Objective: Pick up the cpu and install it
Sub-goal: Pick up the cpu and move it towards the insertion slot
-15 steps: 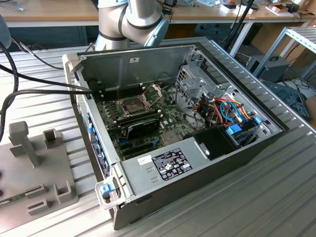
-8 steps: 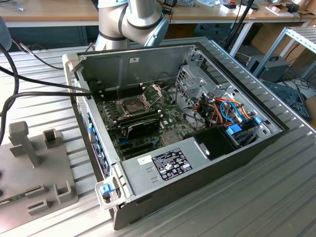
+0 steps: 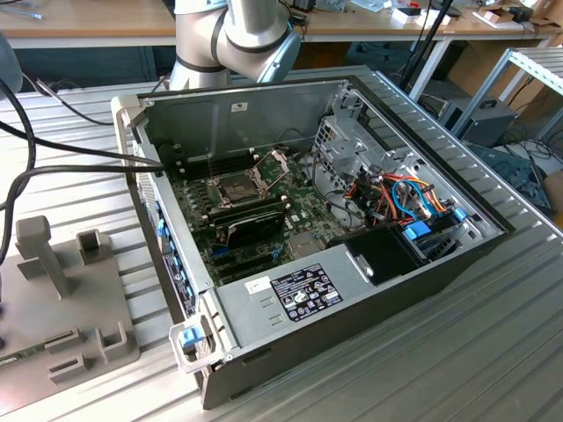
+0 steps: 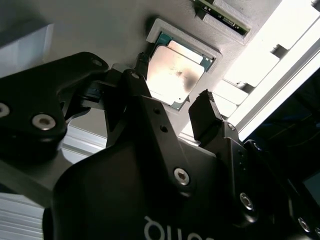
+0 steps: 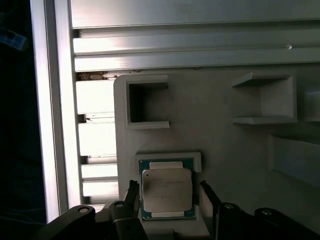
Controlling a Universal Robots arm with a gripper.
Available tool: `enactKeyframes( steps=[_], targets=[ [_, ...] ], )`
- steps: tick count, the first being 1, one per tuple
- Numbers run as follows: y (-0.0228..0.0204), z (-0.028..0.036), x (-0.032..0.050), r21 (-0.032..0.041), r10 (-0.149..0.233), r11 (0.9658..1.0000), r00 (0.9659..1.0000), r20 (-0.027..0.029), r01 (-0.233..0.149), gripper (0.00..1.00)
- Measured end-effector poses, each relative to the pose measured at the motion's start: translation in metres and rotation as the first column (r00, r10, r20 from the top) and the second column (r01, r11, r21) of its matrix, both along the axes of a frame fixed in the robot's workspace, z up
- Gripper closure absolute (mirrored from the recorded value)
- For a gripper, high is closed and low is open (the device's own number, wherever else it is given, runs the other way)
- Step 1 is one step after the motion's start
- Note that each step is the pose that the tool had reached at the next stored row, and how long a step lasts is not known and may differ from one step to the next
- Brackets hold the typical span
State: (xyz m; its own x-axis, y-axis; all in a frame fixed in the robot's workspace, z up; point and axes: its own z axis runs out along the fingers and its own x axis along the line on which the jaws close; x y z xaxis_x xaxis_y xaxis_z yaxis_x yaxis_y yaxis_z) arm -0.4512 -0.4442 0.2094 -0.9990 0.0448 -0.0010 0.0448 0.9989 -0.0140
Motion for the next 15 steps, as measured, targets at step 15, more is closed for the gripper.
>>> enactKeyframes(
  steps=[15],
  targets=[
    [0.0,-0.0094,0.0,-0.0092,0.063,0.998,0.998,-0.0003,-0.063,0.4]
  ],
)
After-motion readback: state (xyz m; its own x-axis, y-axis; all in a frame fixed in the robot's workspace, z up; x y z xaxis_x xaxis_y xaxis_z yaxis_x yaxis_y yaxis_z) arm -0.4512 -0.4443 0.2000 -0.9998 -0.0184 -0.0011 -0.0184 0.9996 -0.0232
